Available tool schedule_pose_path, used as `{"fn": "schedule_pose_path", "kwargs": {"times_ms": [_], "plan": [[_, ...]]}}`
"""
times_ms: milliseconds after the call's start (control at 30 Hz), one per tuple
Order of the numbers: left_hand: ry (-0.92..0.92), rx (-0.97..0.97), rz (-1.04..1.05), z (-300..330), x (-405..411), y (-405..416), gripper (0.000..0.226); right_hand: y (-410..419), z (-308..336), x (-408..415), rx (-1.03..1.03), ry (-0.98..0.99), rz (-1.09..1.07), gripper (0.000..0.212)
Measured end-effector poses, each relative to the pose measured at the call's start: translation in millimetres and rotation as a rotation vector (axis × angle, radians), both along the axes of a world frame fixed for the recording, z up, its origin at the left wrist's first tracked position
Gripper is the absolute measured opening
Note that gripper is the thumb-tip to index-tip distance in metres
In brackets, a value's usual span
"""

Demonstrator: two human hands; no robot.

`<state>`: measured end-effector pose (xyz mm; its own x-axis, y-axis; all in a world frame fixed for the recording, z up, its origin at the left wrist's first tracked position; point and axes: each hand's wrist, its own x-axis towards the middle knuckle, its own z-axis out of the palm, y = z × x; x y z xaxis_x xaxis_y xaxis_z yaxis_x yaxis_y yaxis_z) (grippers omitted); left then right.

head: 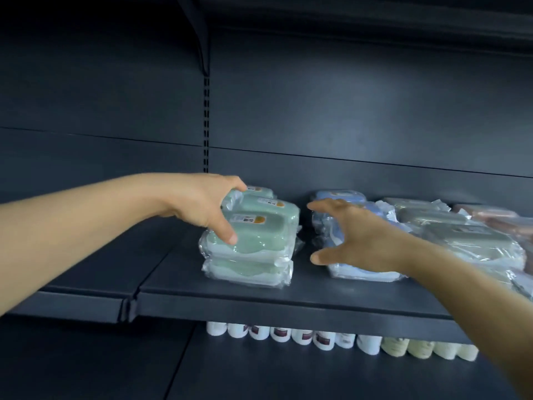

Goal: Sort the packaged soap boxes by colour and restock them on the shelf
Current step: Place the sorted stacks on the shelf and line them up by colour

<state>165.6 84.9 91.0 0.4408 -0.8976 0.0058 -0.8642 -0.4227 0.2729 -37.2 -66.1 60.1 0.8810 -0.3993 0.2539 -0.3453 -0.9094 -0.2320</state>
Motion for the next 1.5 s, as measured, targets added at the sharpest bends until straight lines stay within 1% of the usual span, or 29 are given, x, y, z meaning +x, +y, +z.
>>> {"fn": "schedule_pose_path", "kwargs": {"times_ms": [167, 267, 367, 533, 700, 933, 1033, 1133, 1267, 1333, 1433, 1467, 1500], "plan": [[0.061, 0.095, -0.022, -21.5, 30.4, 20.3, 0.107, 19.2, -9.0, 36.1, 0.072, 0.003, 0.001, 0.091], [0.055, 0.134, -0.067, -35.0, 42.3, 22.4, 0.108, 25.5, -15.2, 55.7, 0.043, 0.027, -0.028, 0.092], [0.072, 0.095, -0.104, -48.2, 54.5, 23.0, 0.104, 27.2, -25.5, 70.2, 0.027, 0.045, -0.081, 0.092], [0.214, -0.049, -0.16, -63.6, 66.0, 24.5, 0.094, 25.4, -30.4, 76.6, 0.024, 0.033, -0.143, 0.089], [0.211, -0.021, -0.153, -75.9, 72.0, 31.3, 0.094, 24.8, -32.5, 73.8, 0.012, 0.04, -0.175, 0.088], [0.216, -0.06, -0.101, -83.4, 78.6, 30.5, 0.094, 25.5, -37.4, 69.7, -0.009, 0.04, -0.146, 0.086], [0.209, -0.094, -0.088, -80.7, 87.8, 26.3, 0.088, 24.9, -37.8, 70.3, -0.012, 0.052, -0.142, 0.088], [0.225, -0.121, -0.081, -78.5, 100.3, 17.4, 0.083, 28.4, -39.2, 74.1, -0.043, 0.02, -0.138, 0.091], [0.209, -0.166, -0.09, -70.8, 115.2, -0.1, 0.076, 32.5, -42.8, 83.9, -0.094, 0.013, -0.07, 0.082], [0.194, -0.205, -0.086, -65.5, 122.7, -12.9, 0.065, 30.5, -40.1, 85.9, -0.079, 0.032, -0.066, 0.08], [0.263, -0.344, -0.067, -55.7, 129.4, -33.3, 0.025, 28.4, -33.1, 86.9, -0.025, 0.048, -0.069, 0.084], [0.294, -0.391, -0.066, -52.3, 130.3, -40.6, 0.024, 28.7, -30.1, 87.8, 0.003, 0.032, -0.081, 0.083], [0.33, -0.414, -0.063, -49.1, 130.4, -47.5, 0.029, 29.3, -27.2, 88.8, 0.027, 0.014, -0.099, 0.081]]}}
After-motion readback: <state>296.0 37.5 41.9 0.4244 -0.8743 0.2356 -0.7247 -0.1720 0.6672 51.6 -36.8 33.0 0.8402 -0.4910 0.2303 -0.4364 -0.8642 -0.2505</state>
